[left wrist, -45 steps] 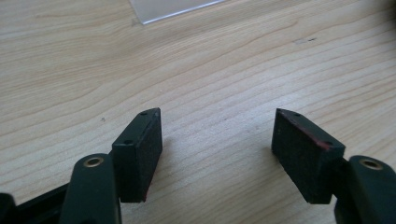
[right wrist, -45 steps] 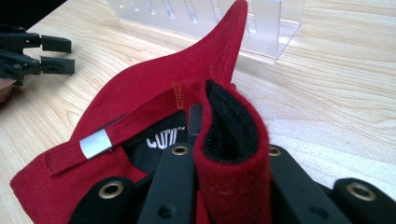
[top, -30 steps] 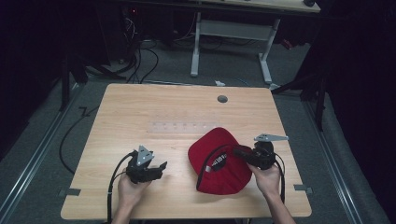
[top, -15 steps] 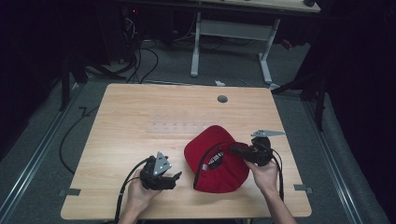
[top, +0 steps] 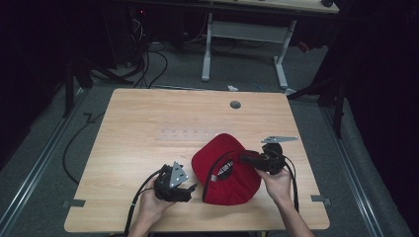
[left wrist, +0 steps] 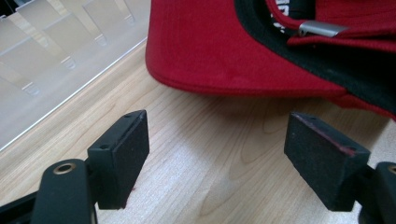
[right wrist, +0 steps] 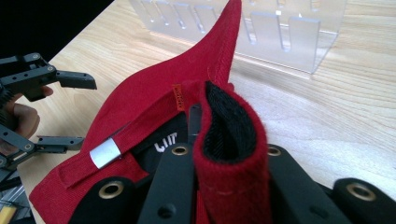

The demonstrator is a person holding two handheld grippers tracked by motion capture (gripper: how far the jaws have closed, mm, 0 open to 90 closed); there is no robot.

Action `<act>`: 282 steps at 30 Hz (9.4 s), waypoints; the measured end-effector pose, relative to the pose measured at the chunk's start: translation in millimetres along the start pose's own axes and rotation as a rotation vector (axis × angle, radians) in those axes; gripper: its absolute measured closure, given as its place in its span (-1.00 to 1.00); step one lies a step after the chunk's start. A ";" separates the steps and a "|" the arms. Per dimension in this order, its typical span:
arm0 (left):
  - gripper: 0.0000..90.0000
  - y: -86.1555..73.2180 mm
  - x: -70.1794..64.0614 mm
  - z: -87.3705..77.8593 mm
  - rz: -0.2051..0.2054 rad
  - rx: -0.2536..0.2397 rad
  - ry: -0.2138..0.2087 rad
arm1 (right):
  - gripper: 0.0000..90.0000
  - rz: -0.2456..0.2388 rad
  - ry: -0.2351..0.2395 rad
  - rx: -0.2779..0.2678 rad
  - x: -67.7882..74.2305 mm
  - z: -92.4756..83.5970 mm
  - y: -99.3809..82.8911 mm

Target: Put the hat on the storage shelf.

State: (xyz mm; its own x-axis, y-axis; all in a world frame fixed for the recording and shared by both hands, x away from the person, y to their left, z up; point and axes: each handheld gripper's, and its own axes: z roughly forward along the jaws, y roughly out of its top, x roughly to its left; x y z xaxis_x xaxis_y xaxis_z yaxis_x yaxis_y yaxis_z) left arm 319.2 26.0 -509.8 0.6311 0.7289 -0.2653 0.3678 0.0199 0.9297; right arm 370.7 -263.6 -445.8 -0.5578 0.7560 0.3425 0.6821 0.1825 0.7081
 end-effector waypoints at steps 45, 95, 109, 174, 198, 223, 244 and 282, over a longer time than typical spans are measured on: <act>-0.54 -0.2 -4.4 2.1 0.092 -0.021 -0.001 | 0.84 0.059 0.143 0.074 8.9 11.5 20.0; 0.91 28.0 -13.2 -23.3 0.113 0.046 -0.140 | 0.26 0.086 0.128 -0.036 0.8 -1.2 21.7; 0.91 33.9 -4.5 -28.4 0.098 0.054 -0.106 | 0.00 0.133 0.111 -0.197 -11.9 -22.6 19.8; 0.90 127.6 78.7 -21.0 -0.340 -0.222 0.004 | -0.20 -0.122 -0.415 0.003 -44.5 42.8 -61.6; 0.90 154.0 114.2 -0.3 -0.334 -0.343 0.128 | -0.21 -0.120 -0.413 0.006 -44.0 42.6 -61.8; 0.90 140.2 144.8 30.8 -0.330 -0.317 0.235 | -0.22 -0.120 -0.411 0.007 -43.6 42.5 -62.1; 0.90 129.9 143.8 47.6 -0.305 -0.298 0.275 | -0.24 -0.125 -0.409 0.007 -43.2 42.6 -62.2; -0.10 87.0 143.9 35.5 -0.377 -0.221 0.296 | -0.24 -0.118 -0.410 0.007 -43.3 43.2 -61.7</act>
State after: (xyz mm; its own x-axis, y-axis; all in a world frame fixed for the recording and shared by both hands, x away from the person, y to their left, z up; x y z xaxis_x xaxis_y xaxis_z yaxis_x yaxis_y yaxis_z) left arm 466.3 108.3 -476.2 0.2514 0.8044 -0.5383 0.3593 0.4388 0.8236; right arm 373.2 -280.4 -531.0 -0.3991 0.9168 -0.0162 0.6286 0.2864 0.7231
